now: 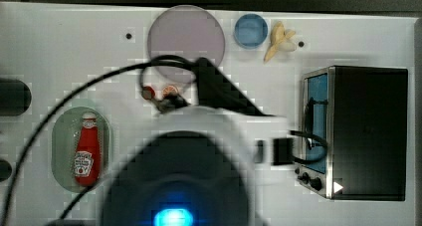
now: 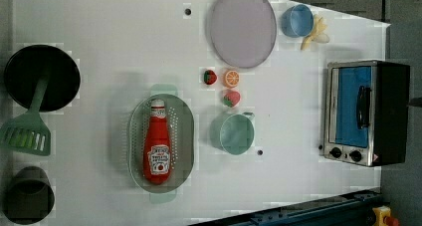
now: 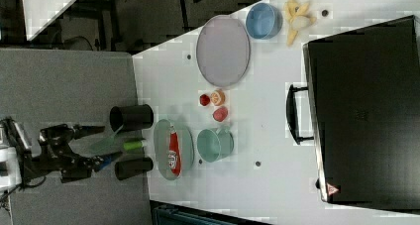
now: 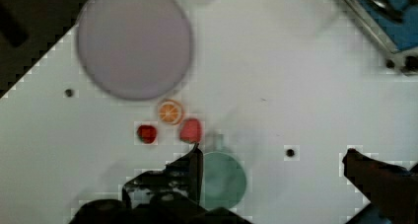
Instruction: Pick ketchup from strainer and place it on the table
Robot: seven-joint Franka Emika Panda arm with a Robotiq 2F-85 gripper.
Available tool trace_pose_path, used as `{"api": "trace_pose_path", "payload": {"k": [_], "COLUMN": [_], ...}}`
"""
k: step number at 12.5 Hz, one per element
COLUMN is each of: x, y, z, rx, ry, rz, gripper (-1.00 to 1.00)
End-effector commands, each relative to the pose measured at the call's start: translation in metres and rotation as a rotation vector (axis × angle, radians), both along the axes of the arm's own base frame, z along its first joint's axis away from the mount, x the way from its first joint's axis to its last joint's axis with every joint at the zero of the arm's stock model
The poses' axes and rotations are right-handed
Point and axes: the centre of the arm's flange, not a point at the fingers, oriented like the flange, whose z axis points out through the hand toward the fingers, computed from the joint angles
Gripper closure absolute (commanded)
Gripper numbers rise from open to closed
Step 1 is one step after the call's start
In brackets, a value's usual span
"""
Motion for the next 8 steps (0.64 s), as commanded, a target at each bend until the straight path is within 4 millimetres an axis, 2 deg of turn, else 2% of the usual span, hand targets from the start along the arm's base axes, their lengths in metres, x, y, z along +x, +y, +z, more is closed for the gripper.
{"api": "trace_pose_path", "payload": {"k": [1,6,8], "x": [0.013,0.003,-0.006], "y": [0.084,0.218,0.264], "z": [-0.064,-0.116,-0.142], "rx": [-0.011,-0.009,0.016], "ry": [0.111,0.106,0.113], "rz": [0.107,0.365,0.458], "gripper": [-1.0,-1.0,-1.0]}}
